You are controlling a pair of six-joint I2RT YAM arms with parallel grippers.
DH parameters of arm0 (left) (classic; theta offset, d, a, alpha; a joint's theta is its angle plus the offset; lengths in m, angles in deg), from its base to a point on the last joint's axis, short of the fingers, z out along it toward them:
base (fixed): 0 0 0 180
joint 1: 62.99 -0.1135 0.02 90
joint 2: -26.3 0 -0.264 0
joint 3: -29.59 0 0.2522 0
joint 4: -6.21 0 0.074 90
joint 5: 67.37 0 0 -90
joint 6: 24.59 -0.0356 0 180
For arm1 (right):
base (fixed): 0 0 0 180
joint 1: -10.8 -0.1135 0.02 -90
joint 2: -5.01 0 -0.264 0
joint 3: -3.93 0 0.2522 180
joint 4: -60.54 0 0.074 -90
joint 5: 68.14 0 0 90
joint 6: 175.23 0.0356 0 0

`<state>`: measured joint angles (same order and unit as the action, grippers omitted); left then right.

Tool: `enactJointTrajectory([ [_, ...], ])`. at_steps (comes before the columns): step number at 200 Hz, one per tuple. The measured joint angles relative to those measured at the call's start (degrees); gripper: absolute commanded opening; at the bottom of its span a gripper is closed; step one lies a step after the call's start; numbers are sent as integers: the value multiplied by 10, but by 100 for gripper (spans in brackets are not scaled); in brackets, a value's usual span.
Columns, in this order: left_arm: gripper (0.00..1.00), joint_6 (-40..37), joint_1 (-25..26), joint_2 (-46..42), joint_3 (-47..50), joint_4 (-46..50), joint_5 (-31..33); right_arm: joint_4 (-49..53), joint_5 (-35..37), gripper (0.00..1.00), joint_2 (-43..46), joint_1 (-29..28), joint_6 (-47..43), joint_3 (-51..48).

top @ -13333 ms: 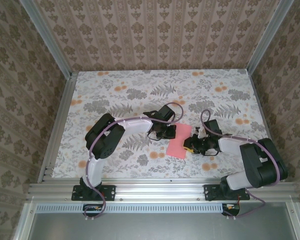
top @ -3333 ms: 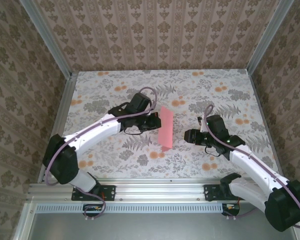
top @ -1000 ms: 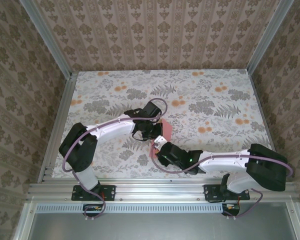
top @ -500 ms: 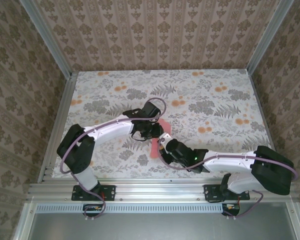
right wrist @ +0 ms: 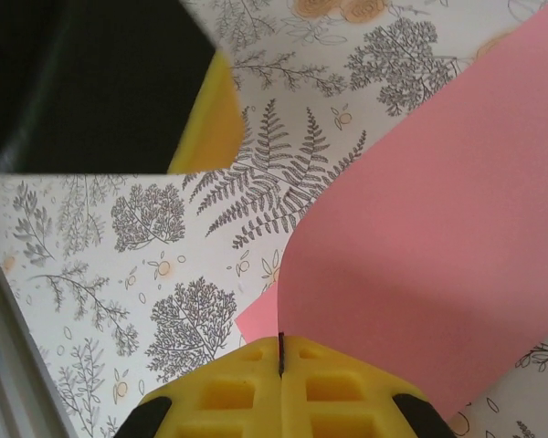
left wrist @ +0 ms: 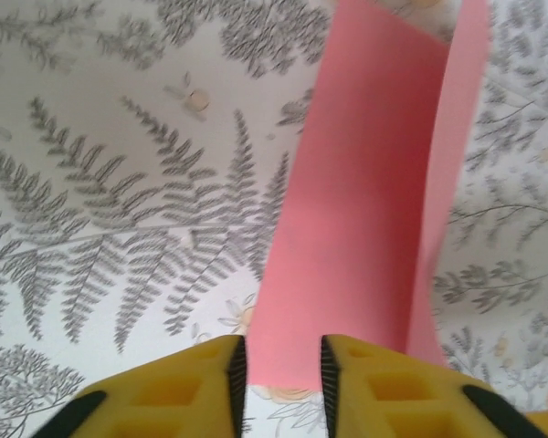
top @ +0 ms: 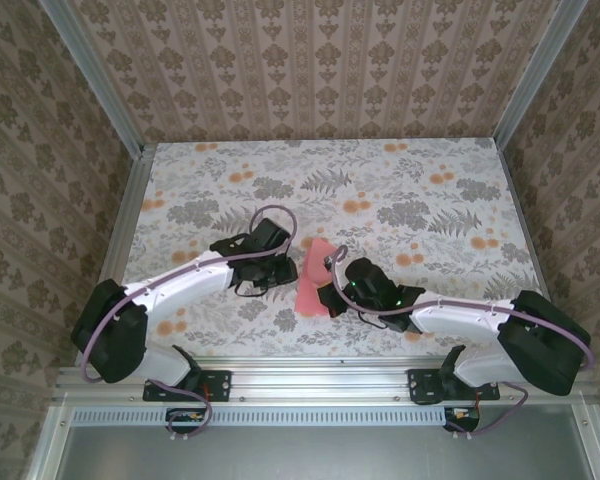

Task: Fold a paper plane with a square sheet of paper (pick it up from the middle)
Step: Fold the triangle a second time at the center of the table.

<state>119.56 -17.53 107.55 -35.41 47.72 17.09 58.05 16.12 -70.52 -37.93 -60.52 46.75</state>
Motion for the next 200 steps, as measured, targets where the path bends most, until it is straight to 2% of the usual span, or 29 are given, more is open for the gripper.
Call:
enactJointTrajectory([
  [21,18,1,0,0,12,-2,-6,0,-23,3,-11,19,27,0],
  [76,15,3,3,4,18,-17,-13,28,-33,3,-18,24,118,32],
  [148,10,21,3,4,24,-16,-5,83,47,3,-18,-44,231,92],
  [200,6,39,3,4,47,-18,-6,72,73,3,-70,-60,292,93],
])
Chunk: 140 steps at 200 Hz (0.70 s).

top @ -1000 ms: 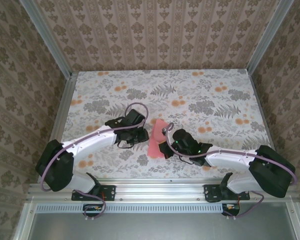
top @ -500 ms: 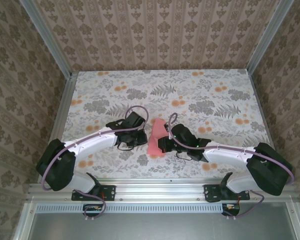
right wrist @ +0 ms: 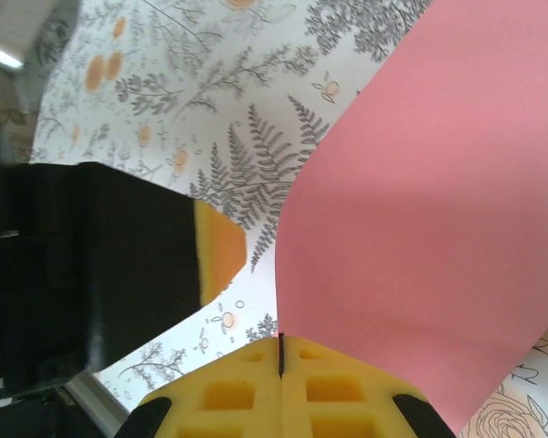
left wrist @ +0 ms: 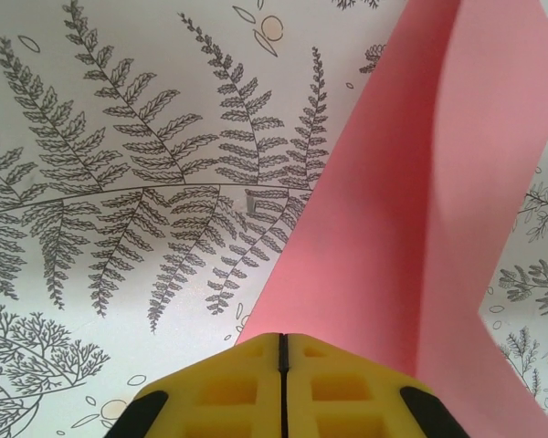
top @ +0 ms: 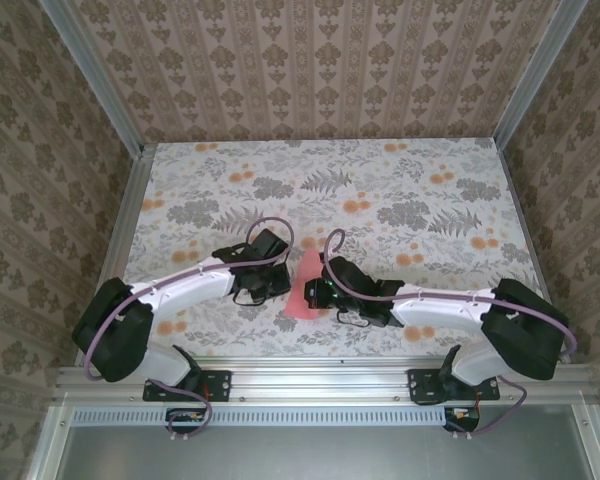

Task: Fold a paper plane with a square sheet of paper (pick it up from the middle)
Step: Fold the triangle a second time at the center of the table.

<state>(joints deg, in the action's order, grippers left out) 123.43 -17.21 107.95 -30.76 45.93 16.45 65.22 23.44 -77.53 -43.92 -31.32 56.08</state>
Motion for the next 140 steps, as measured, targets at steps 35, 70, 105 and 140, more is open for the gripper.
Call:
enactJointTrajectory([
  [35,6,17,12,0,15,-23,-13,-24,0,4,-19,-1,15,-5],
  [70,5,42,31,2,31,-46,-26,-45,0,4,-29,-1,21,-14],
  [105,4,56,41,26,36,-62,-30,-58,0,4,-31,-1,22,-25],
  [140,2,63,41,53,36,-72,-30,-68,-1,4,-35,-1,23,-29],
])
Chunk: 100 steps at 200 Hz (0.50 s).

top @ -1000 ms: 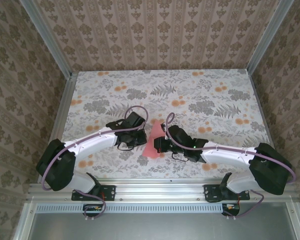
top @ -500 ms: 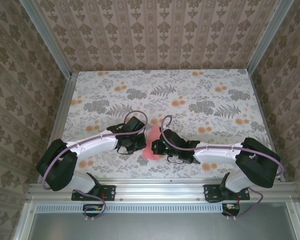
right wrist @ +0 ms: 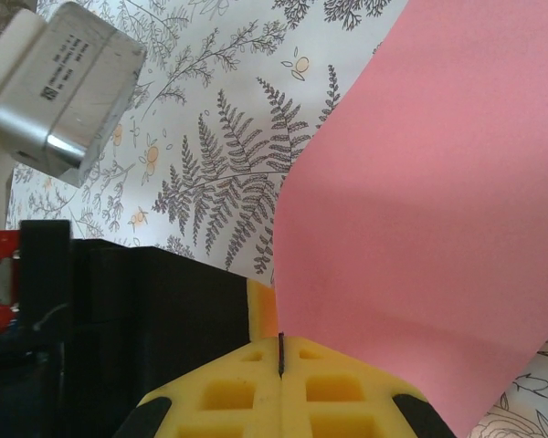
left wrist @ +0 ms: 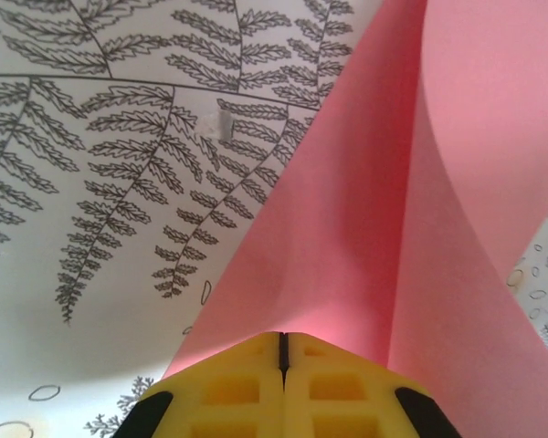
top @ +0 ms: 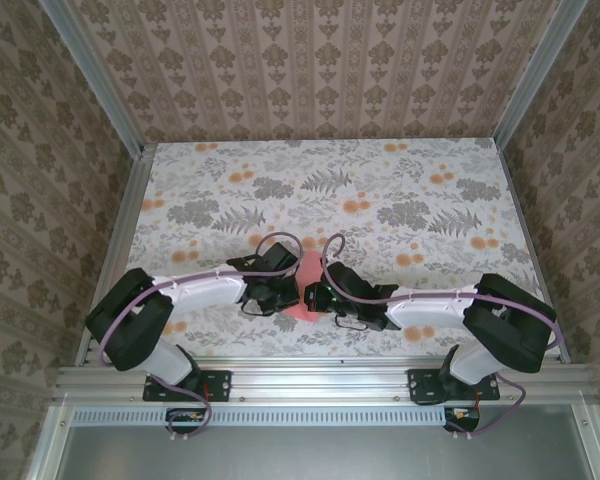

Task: Fold a paper plane with a square sheet of paper (pick it up from the middle)
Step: Fold the triangle a second time at the center of the table.

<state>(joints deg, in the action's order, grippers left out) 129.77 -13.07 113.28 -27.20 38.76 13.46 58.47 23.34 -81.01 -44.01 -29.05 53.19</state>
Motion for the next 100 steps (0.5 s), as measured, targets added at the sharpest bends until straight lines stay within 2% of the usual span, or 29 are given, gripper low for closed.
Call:
enactJointTrajectory([
  [46,2,0,11,17,-2,3,13,-5,-11,5,0,3,-16,0],
  [100,2,0,24,24,-13,16,33,21,-79,6,-3,36,-82,2],
])
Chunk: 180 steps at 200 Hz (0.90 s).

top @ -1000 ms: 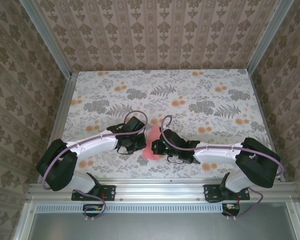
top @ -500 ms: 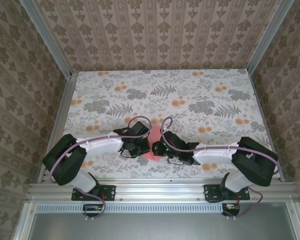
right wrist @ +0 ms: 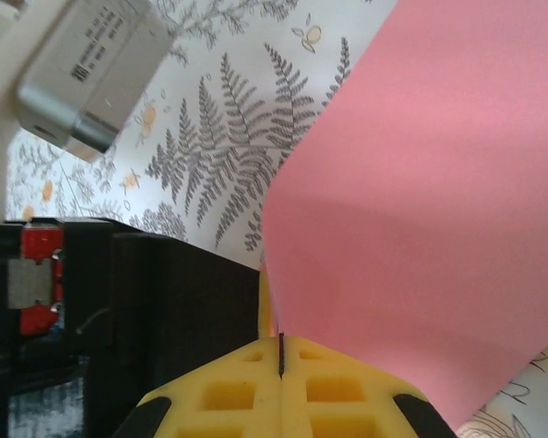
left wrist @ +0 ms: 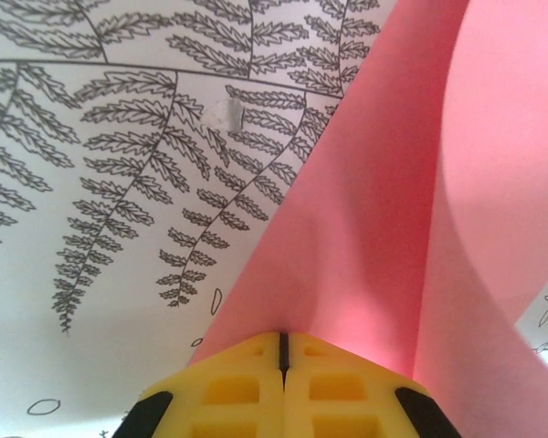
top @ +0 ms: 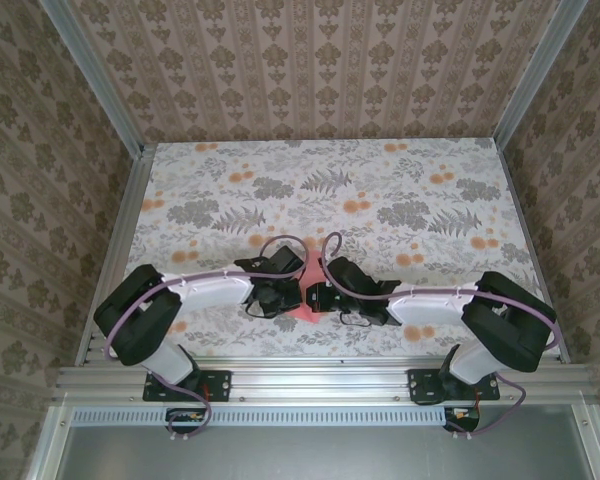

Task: Fold a paper plane with a square sheet of paper (pick it up from the middle)
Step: Fold the triangle a second time at the center of the table.

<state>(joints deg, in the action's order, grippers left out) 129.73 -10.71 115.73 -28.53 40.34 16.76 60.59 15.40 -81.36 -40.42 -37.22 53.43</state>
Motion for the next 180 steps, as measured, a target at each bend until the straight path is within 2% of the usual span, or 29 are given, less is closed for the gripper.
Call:
enactJointTrajectory([
  [101,2,-7,7,13,-19,24,15,38,-137,8,-35,94,-116,29],
  [180,2,-11,11,21,-32,39,21,37,-187,8,-52,125,-172,37],
])
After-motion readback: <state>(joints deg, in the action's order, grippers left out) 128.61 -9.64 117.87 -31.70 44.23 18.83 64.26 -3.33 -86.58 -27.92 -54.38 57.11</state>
